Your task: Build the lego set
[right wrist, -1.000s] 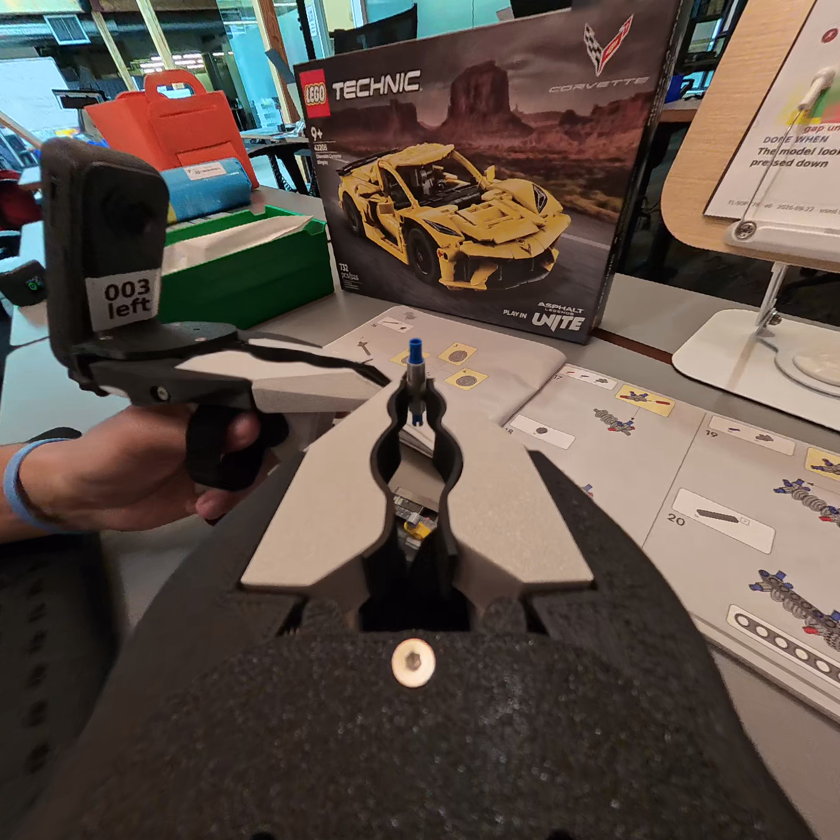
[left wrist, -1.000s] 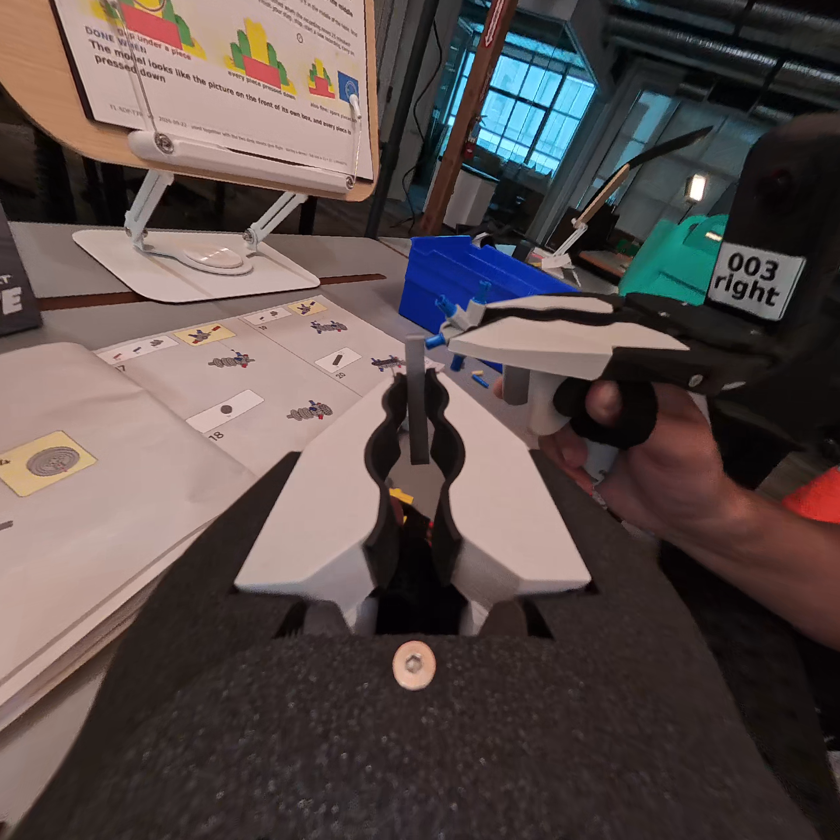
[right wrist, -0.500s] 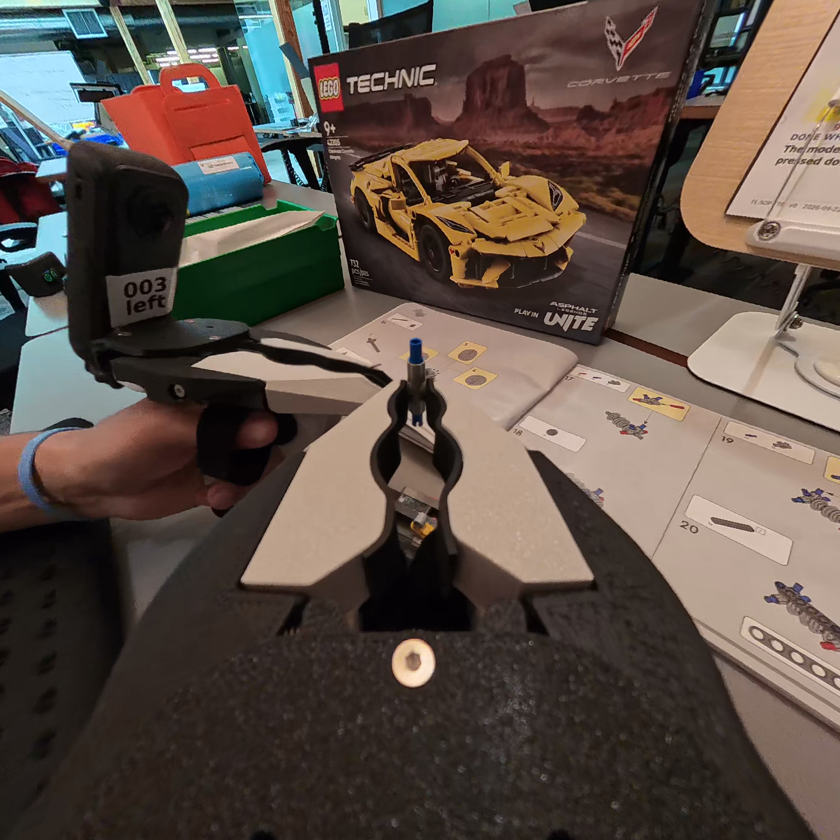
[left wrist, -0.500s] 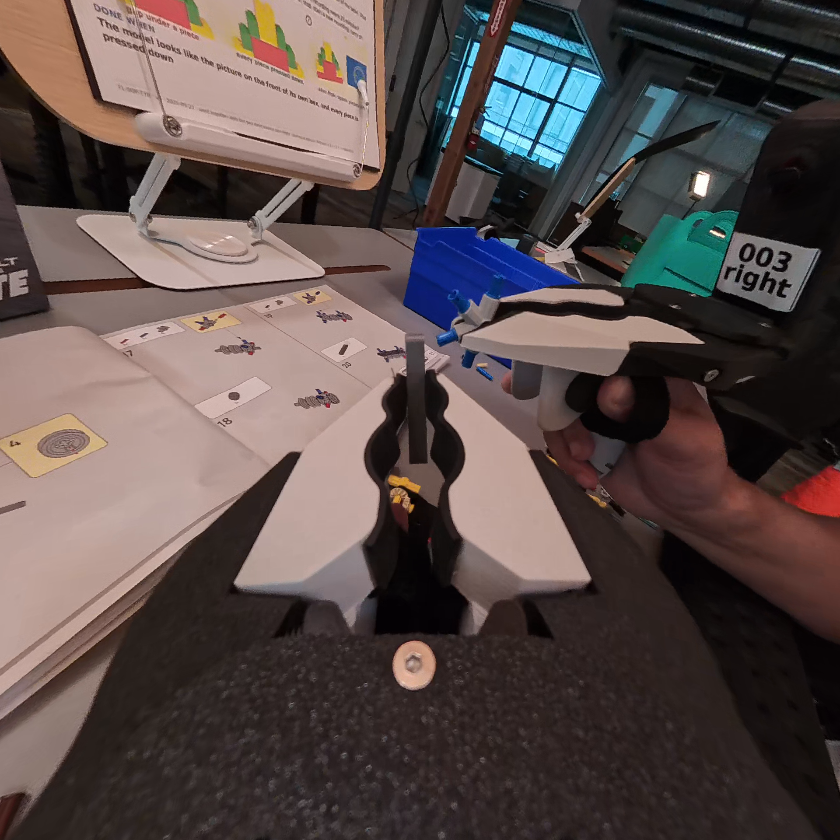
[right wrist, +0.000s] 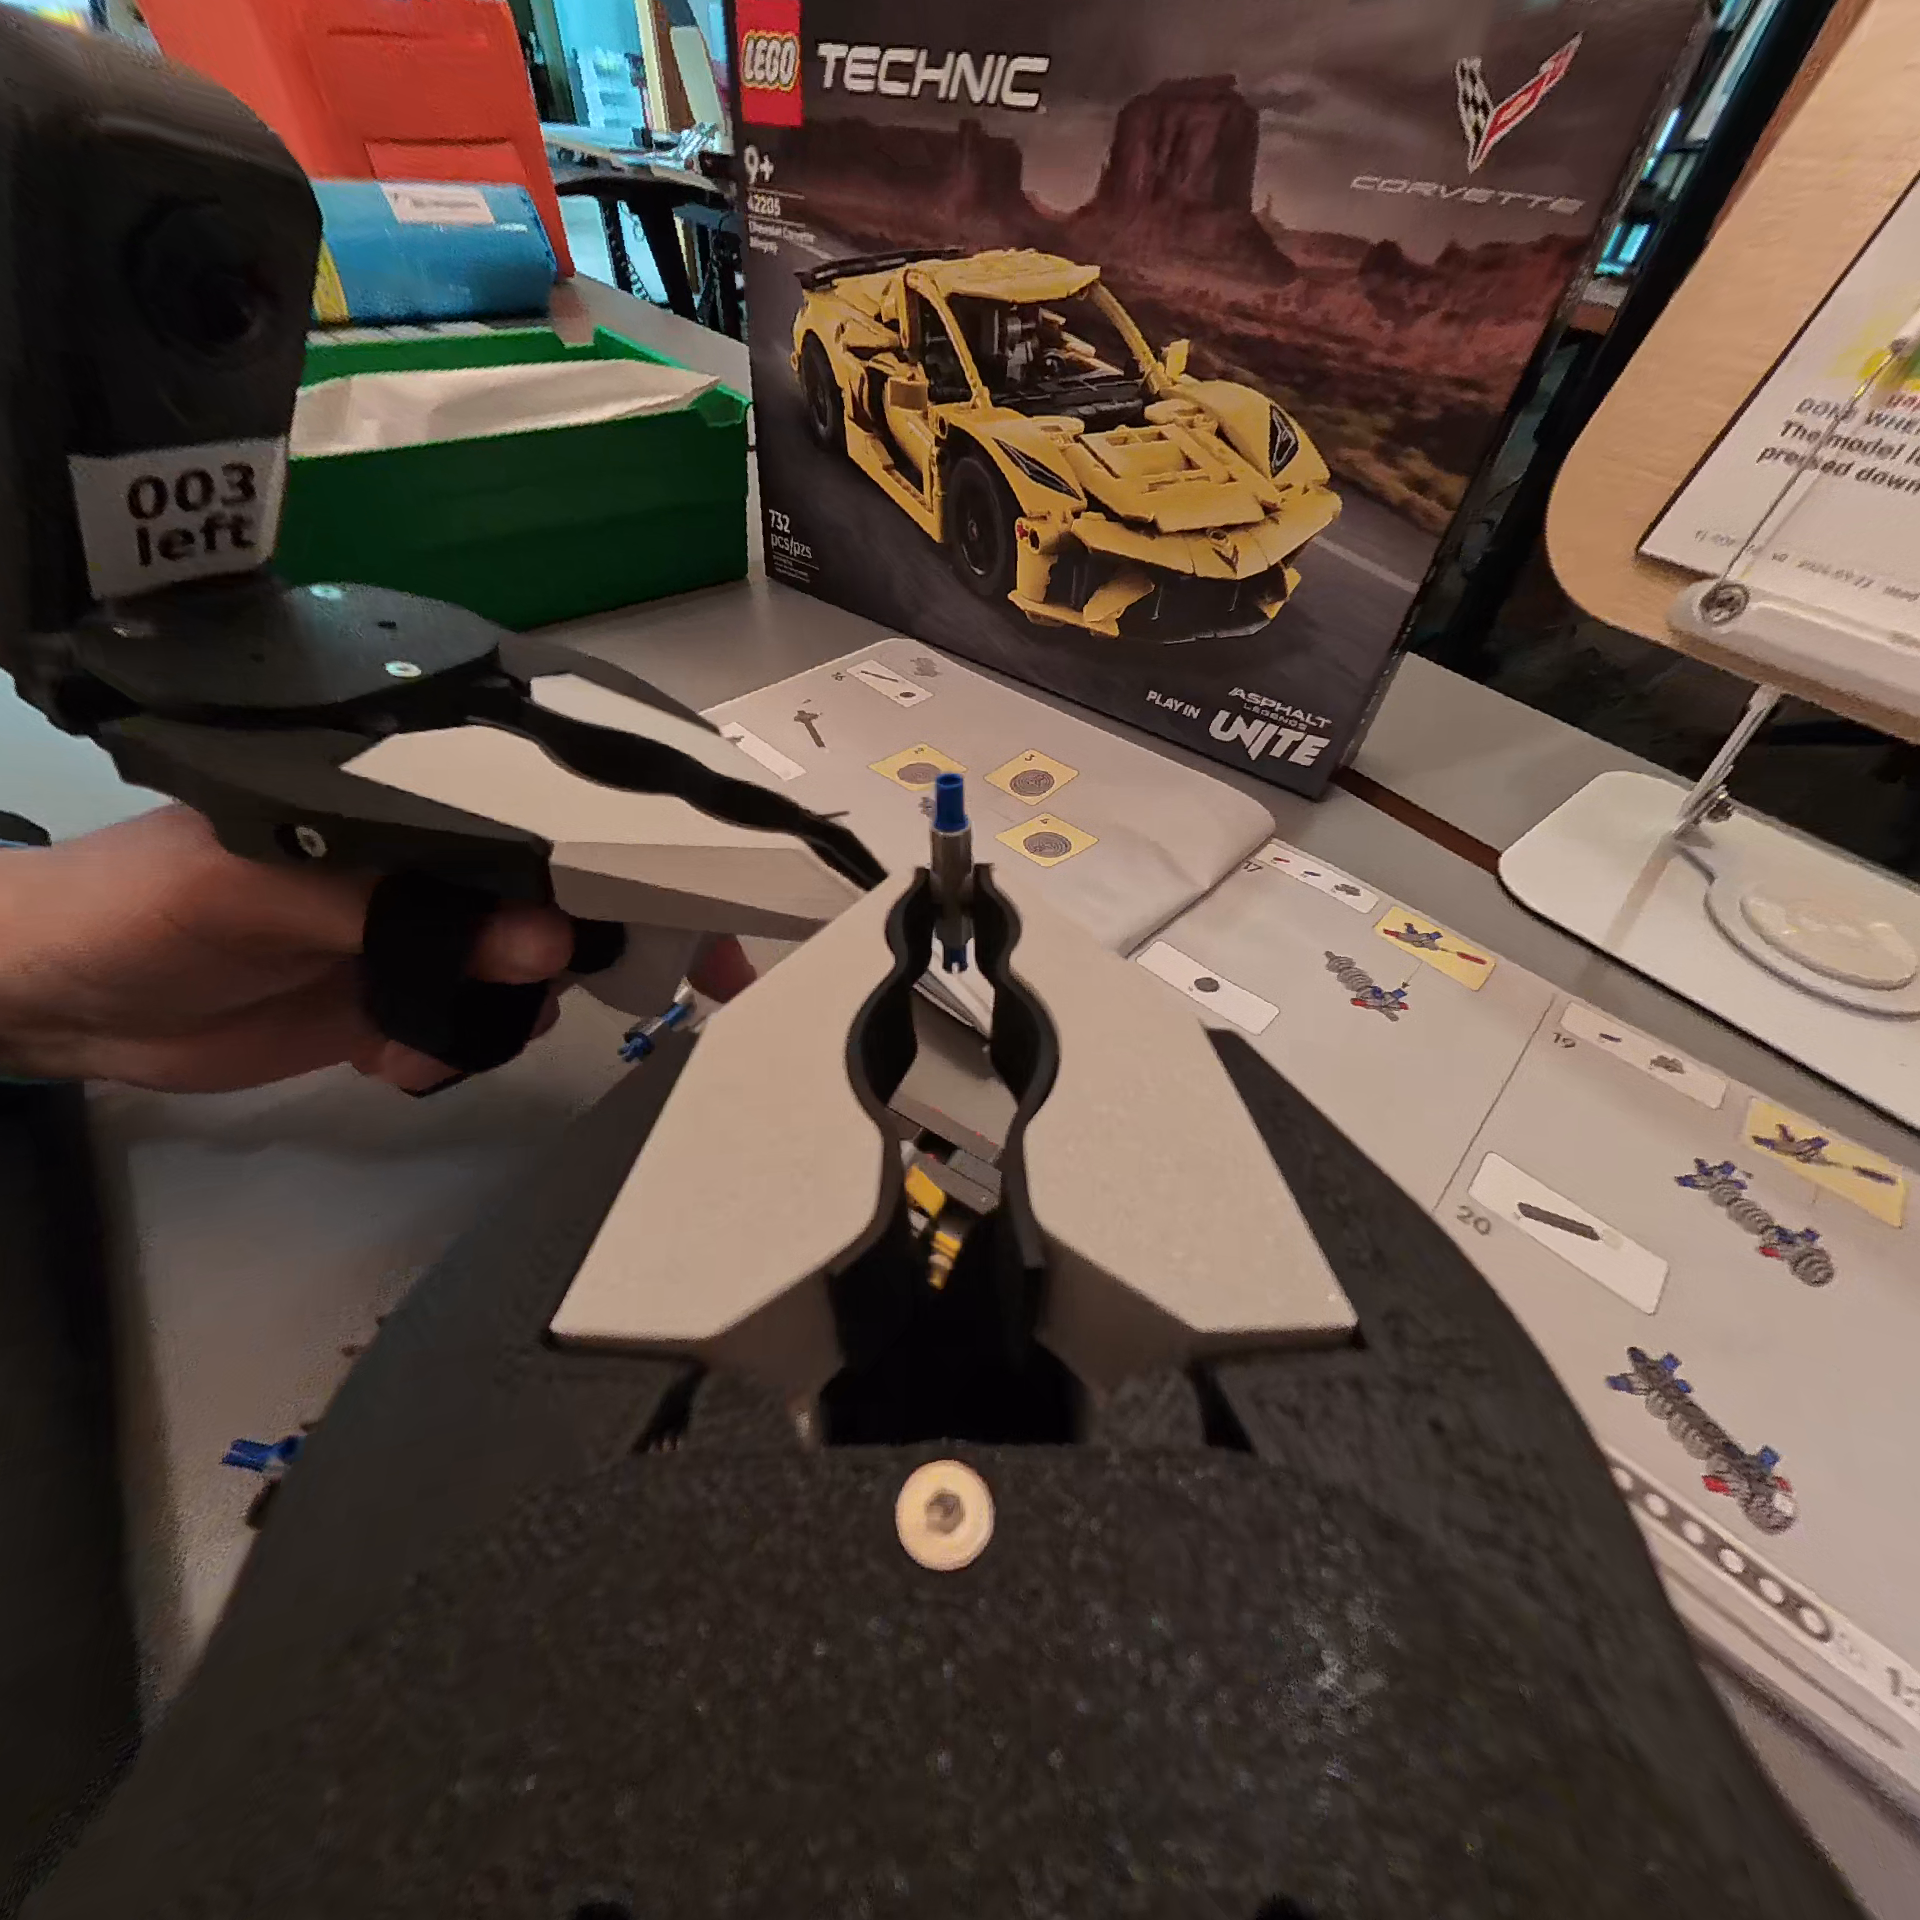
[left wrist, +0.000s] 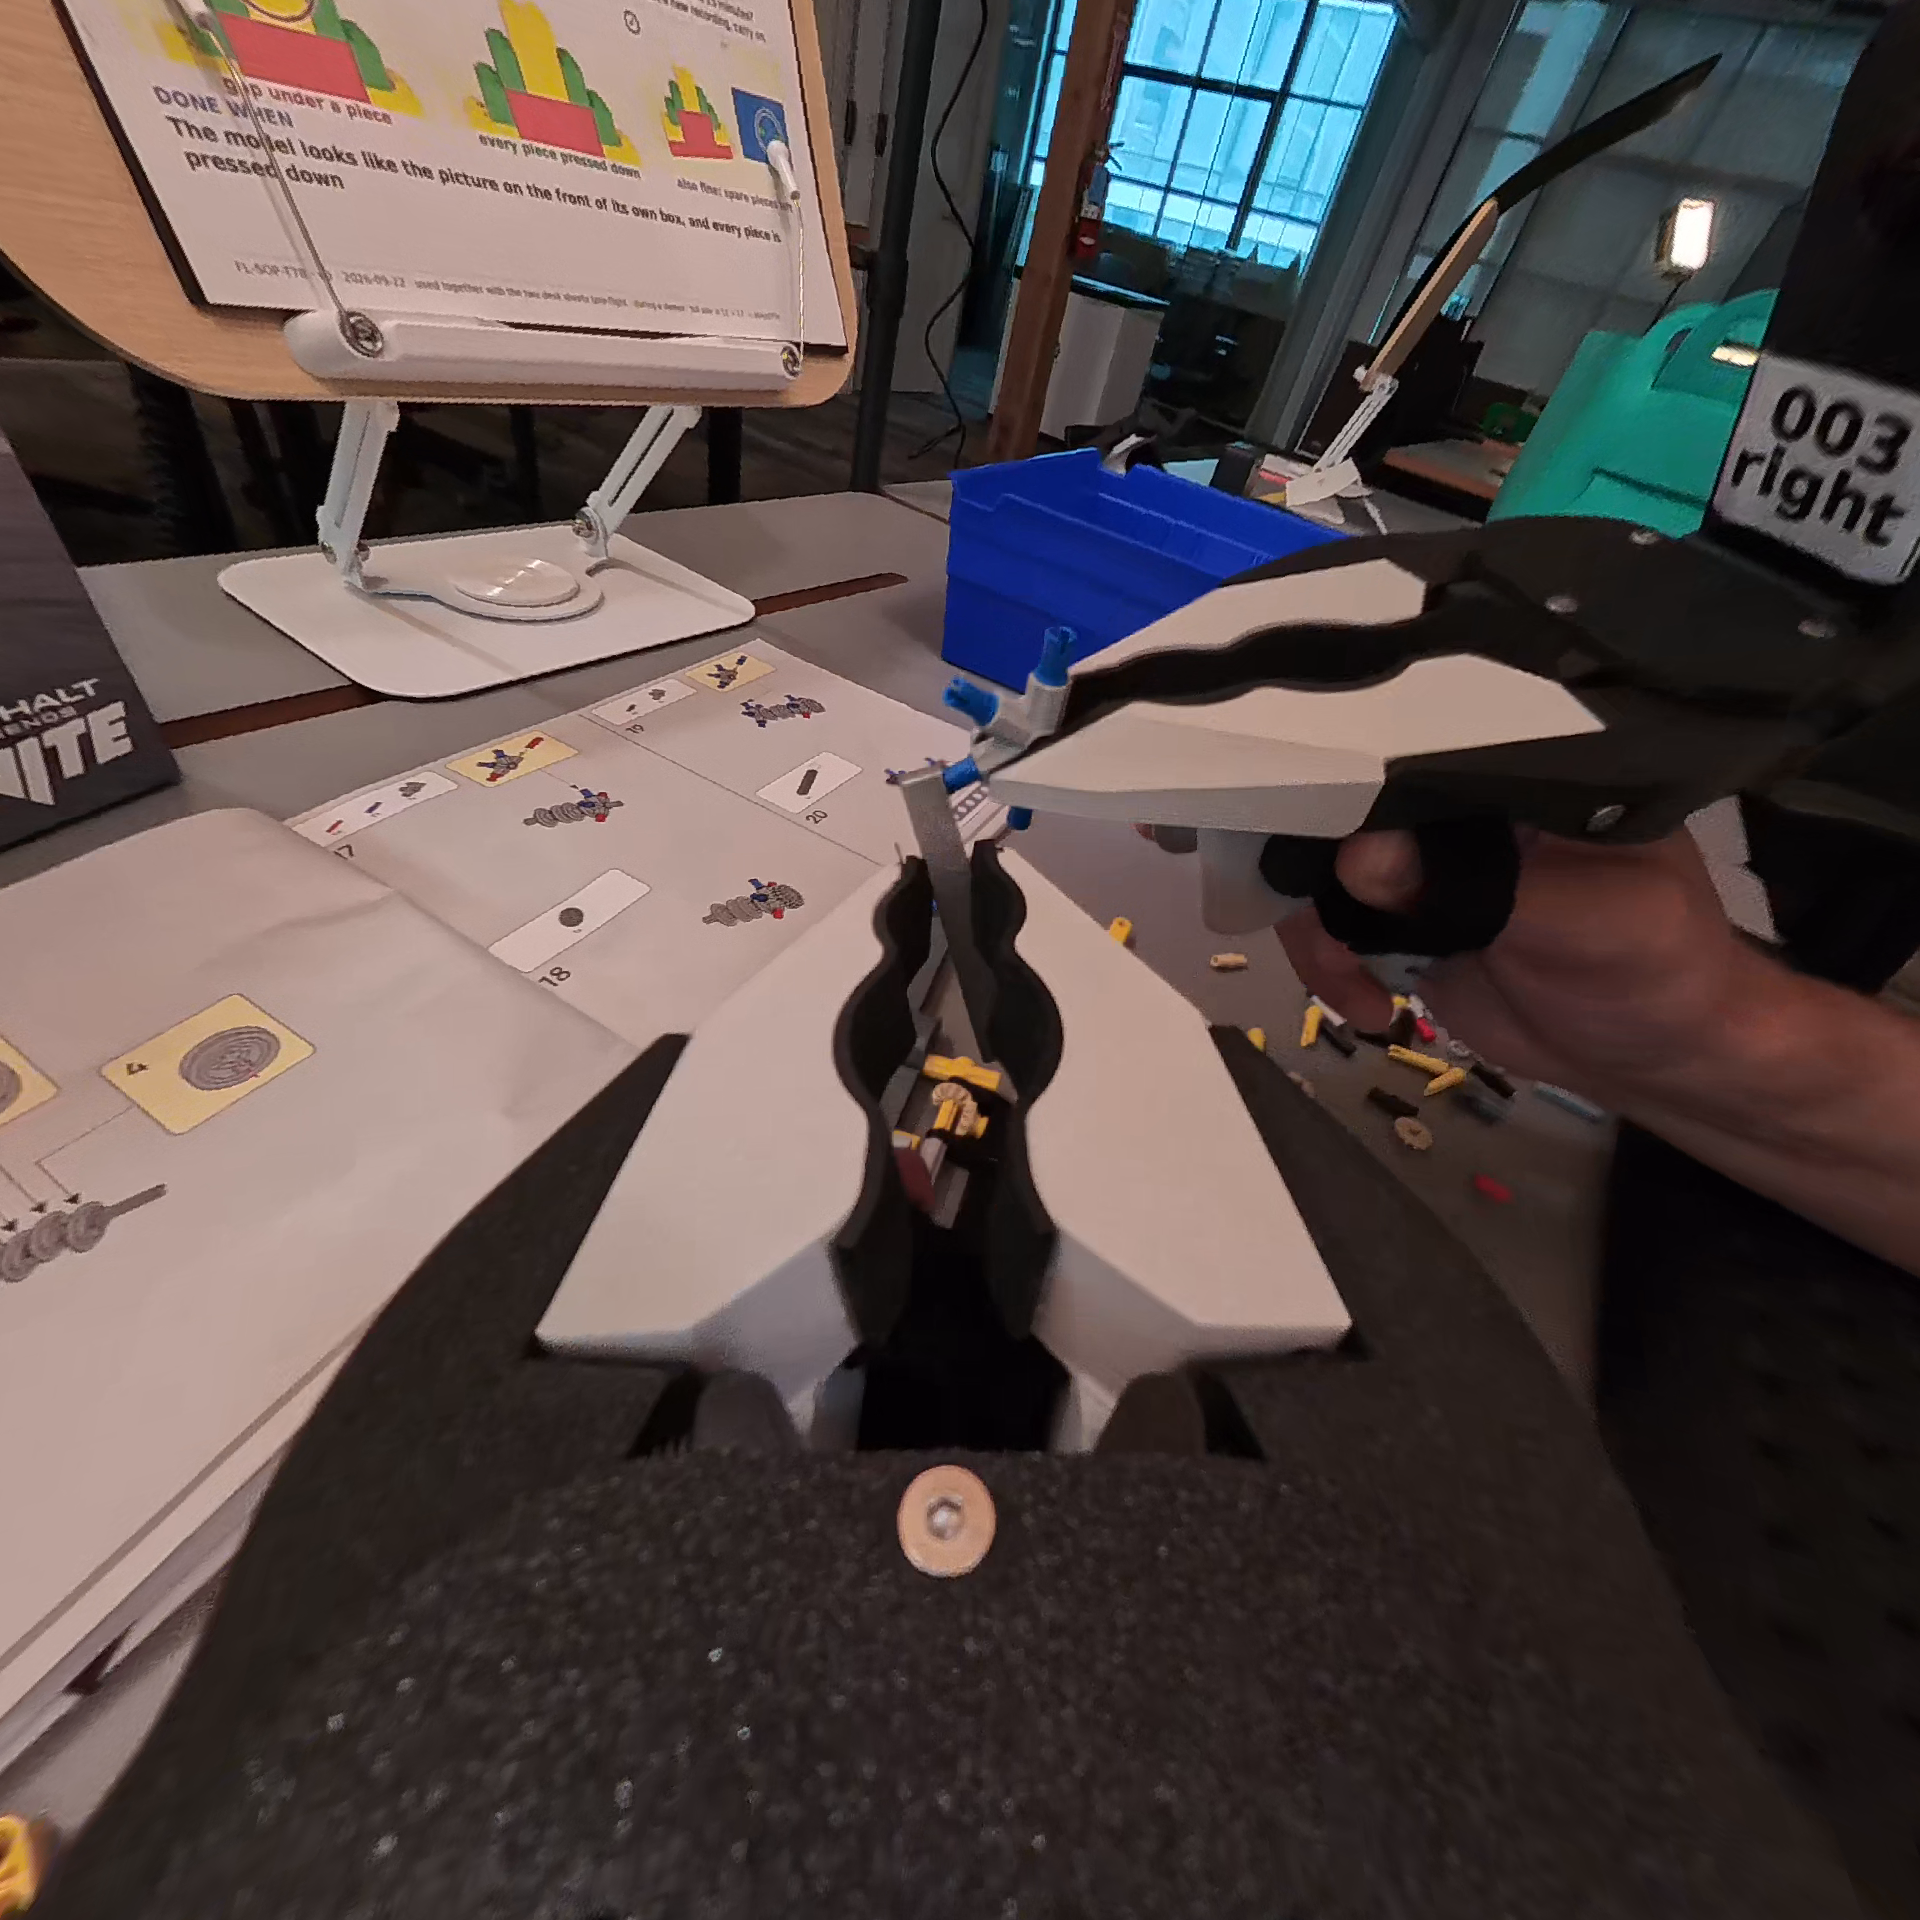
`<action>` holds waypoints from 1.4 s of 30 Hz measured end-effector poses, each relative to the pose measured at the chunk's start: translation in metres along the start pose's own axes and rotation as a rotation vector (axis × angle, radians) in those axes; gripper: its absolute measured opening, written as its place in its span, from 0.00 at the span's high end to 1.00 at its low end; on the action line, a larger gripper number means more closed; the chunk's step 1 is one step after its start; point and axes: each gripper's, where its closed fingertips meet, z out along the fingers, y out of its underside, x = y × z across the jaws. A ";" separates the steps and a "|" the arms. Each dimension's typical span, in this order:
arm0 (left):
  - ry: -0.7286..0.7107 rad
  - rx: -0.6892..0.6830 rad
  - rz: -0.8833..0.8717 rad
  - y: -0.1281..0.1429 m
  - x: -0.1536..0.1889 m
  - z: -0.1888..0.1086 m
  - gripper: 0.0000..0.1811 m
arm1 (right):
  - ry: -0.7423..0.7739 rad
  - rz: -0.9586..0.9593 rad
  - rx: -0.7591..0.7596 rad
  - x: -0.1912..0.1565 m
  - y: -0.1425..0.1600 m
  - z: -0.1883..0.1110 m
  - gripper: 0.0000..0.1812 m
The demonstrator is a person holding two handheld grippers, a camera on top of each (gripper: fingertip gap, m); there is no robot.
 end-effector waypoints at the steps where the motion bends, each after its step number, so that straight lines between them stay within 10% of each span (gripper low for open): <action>1: -0.004 -0.005 0.025 0.001 0.001 0.000 0.97 | 0.002 -0.042 0.001 -0.001 0.000 0.000 0.97; 15: 0.055 -0.044 0.230 0.004 0.013 -0.005 0.96 | -0.064 -0.286 0.049 -0.013 0.000 -0.004 0.97; 25: -0.021 -0.006 0.390 -0.006 0.009 -0.010 0.95 | -0.240 0.138 0.152 -0.011 -0.005 -0.002 0.97; 30: 0.132 -0.005 0.120 -0.009 0.011 -0.012 0.86 | -0.285 0.144 0.185 -0.013 -0.009 -0.005 0.97; 42: 0.018 0.013 0.353 -0.011 0.013 -0.016 0.95 | -0.302 0.106 0.135 -0.021 -0.004 -0.004 0.97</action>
